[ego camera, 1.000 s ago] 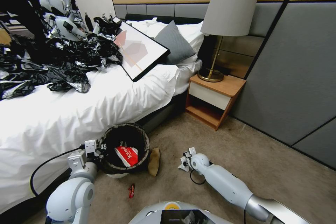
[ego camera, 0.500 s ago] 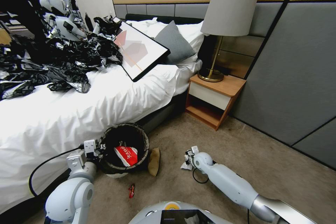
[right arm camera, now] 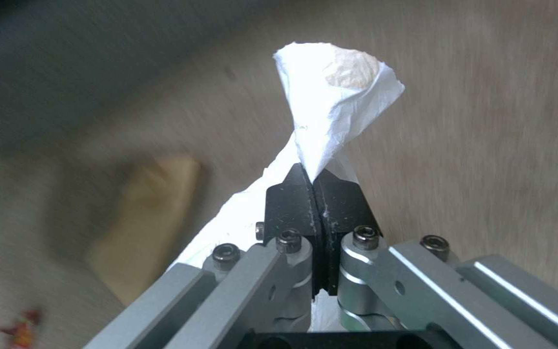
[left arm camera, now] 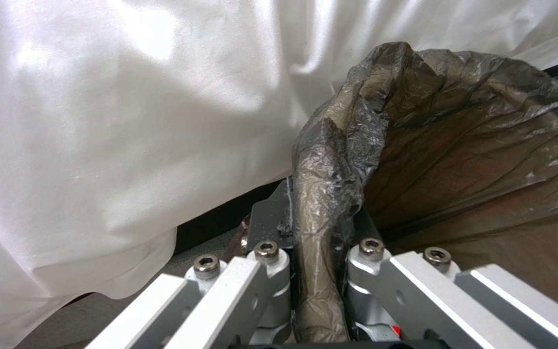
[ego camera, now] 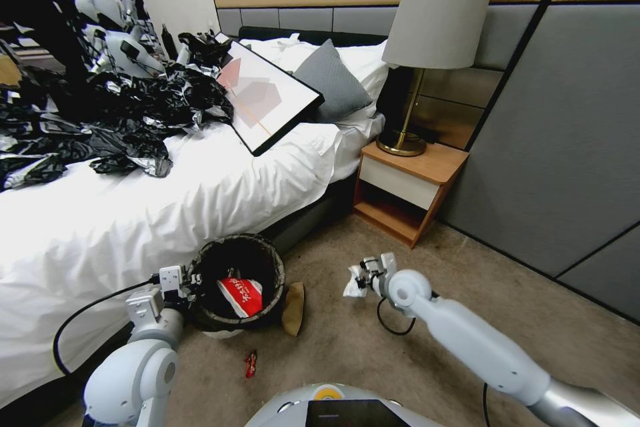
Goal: Pick up the trash bin, then pick up the garbage from the floor and place it into the trash bin.
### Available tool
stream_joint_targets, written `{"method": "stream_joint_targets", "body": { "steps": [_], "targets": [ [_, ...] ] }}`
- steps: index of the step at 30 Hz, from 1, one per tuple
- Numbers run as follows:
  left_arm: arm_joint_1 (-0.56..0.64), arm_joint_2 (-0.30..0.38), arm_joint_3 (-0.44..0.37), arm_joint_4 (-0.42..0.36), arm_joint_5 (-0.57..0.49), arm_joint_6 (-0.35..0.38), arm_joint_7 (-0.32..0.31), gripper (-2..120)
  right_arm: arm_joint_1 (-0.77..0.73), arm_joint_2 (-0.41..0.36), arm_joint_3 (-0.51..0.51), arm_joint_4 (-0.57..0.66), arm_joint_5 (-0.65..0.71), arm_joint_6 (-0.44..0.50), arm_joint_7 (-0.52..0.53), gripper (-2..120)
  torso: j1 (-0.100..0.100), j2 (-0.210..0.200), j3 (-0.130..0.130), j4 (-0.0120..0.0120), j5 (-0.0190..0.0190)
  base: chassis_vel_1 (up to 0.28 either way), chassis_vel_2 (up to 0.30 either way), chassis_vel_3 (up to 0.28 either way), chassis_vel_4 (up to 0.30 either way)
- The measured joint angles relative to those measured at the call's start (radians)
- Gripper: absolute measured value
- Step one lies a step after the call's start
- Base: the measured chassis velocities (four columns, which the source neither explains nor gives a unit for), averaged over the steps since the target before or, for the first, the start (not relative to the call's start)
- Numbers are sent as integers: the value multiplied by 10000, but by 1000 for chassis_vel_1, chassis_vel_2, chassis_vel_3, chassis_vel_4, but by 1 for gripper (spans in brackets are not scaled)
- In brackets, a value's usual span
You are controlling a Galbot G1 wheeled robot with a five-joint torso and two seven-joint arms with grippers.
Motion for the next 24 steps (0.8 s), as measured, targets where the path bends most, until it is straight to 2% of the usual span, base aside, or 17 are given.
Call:
{"method": "stream_joint_targets", "body": {
  "steps": [5,13,24],
  "targets": [
    [32,-15,27,-13,2,-1,6,4,368,-214,332,1213,518,0,87,0,-1,0,0,-1,0,0,0,0,0],
    [135,15,138,-81,26,0,44,4,1334,-422,404,2457,1610,0,174,0,0,0,0,0,-1,0,0,0,0],
    [188,90,175,-287,54,-1,78,4,1584,-703,361,2765,1832,-1,86,0,0,0,0,-1,0,0,0,0,0]
  ]
}}
